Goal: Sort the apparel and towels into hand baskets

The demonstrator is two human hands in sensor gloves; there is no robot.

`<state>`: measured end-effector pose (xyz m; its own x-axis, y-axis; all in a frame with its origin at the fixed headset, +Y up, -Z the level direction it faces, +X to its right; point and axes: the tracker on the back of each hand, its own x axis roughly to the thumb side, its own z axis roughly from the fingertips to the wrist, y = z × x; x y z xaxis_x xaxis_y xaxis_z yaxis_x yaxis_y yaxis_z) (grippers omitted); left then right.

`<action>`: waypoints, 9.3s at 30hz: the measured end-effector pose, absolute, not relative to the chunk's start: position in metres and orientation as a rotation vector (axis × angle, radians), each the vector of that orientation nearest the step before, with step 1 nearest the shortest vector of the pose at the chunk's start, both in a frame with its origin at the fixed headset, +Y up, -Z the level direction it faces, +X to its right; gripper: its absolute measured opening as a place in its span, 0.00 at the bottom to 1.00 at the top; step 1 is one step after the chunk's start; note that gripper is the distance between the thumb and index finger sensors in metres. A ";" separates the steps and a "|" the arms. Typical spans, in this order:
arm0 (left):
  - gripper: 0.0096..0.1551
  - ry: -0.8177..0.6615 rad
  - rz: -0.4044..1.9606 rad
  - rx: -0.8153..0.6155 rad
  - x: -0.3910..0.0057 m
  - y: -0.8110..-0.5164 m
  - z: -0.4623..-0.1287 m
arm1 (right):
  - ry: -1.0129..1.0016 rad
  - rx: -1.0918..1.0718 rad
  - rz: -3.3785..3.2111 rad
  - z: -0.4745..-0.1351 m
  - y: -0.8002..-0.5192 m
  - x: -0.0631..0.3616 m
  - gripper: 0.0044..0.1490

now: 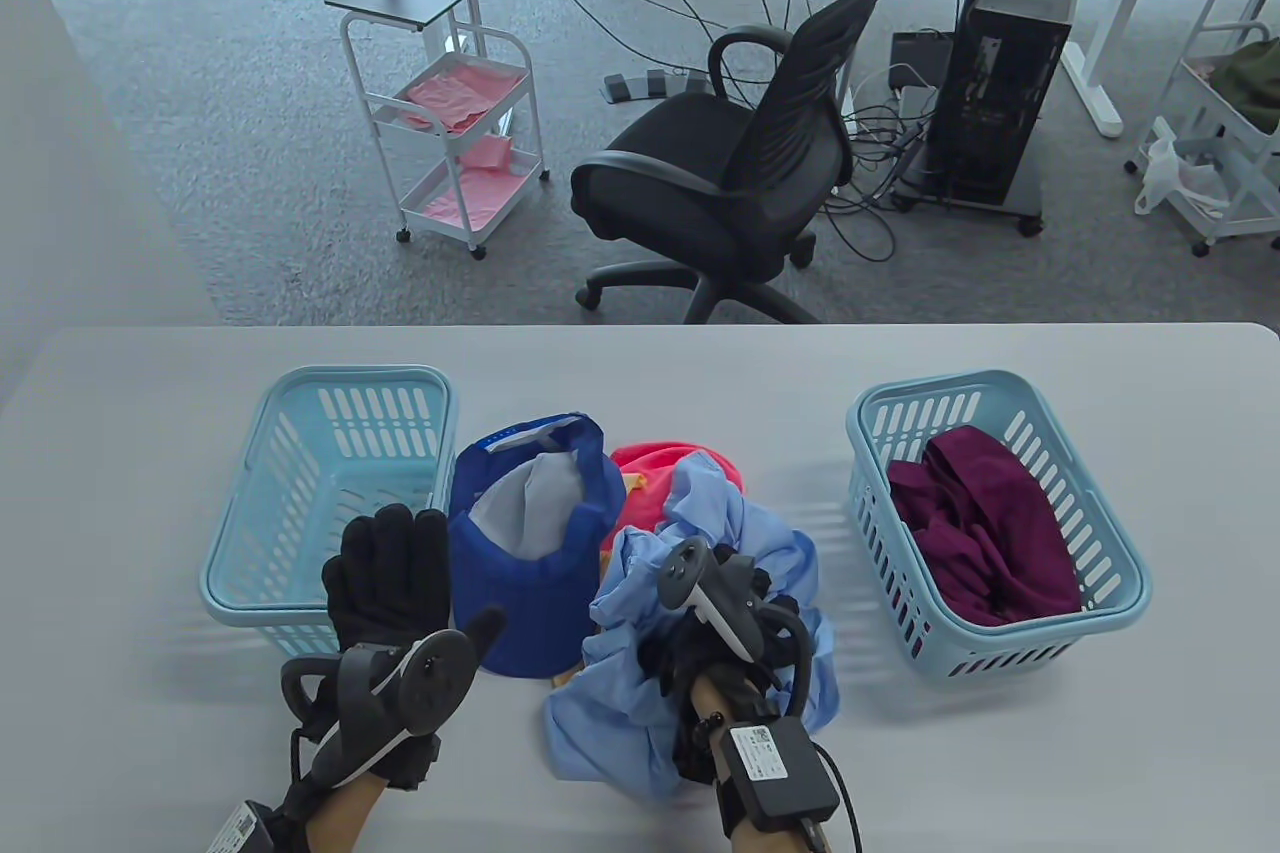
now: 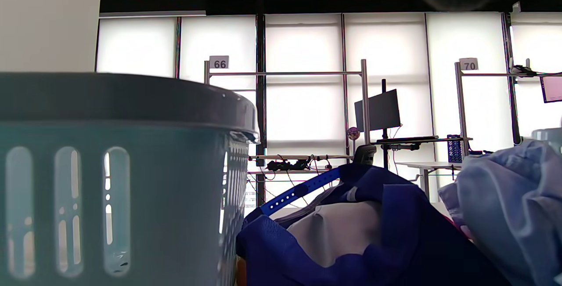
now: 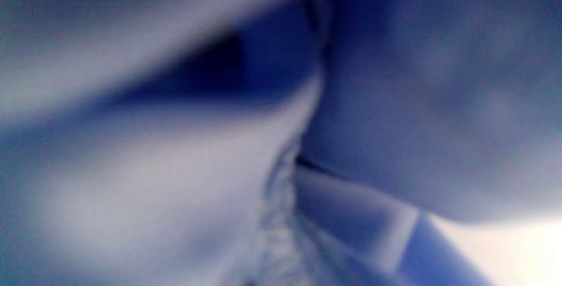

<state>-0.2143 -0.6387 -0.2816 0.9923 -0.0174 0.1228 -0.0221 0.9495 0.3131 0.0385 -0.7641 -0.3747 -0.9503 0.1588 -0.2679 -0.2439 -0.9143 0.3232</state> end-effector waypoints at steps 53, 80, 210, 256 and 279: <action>0.58 -0.134 -0.003 0.327 -0.211 -0.642 -0.282 | -0.746 -0.329 2.623 -0.347 -0.549 0.084 0.31; 0.57 -0.148 -0.035 0.334 -0.204 -0.646 -0.280 | -0.978 -0.723 2.880 -0.342 -0.502 0.229 0.31; 0.56 -0.168 0.035 0.366 -0.204 -0.641 -0.273 | 0.017 -0.458 2.767 -0.381 -0.734 -0.044 0.42; 0.56 -0.161 0.066 0.354 -0.204 -0.635 -0.271 | -0.358 -0.257 2.198 -0.355 -0.630 0.051 0.36; 0.56 -0.179 0.048 0.354 -0.201 -0.636 -0.270 | -0.562 -0.303 2.133 -0.344 -0.550 0.167 0.28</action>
